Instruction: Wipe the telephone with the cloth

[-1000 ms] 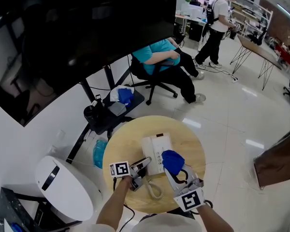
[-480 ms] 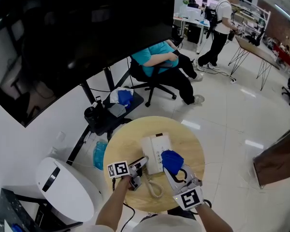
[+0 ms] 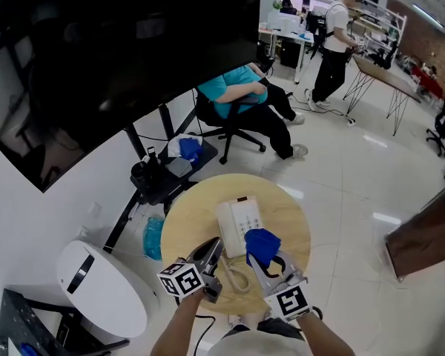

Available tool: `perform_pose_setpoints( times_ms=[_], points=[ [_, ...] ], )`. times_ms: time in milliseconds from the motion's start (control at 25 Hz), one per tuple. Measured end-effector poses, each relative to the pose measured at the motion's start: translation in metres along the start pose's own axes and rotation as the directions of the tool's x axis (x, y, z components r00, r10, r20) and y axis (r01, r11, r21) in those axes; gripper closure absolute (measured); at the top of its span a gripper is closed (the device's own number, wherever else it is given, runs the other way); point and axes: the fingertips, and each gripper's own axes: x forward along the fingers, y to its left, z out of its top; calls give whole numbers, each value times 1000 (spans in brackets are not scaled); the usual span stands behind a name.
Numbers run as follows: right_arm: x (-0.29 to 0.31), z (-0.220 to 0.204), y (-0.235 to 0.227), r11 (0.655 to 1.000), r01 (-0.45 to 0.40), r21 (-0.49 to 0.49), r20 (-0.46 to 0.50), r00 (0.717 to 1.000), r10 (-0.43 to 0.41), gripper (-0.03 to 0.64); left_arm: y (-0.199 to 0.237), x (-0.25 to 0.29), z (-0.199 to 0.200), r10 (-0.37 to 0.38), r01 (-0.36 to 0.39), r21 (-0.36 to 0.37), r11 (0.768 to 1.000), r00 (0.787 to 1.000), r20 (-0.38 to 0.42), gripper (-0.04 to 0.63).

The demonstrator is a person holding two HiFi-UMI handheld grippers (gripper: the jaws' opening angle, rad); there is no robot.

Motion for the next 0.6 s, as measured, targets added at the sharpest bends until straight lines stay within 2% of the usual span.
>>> perform_pose_setpoints(
  times_ms=[120,240,440,600],
  points=[
    [-9,7,7,999,-12,39,13,1000,12,555,-41,-14,7,0,-3,99,995,999,33,595],
    [-19,15,10,997,-28,79,18,999,26,555,-75,-25,10,20,-31,199,979,998,58,595],
    [-40,20,12,991,-60,117,47,997,54,557,-118,-39,1,89,-121,346,930,990,105,595],
    [-57,22,12,989,-81,122,59,996,74,557,-144,-46,-3,134,-185,403,896,979,153,595]
  ],
)
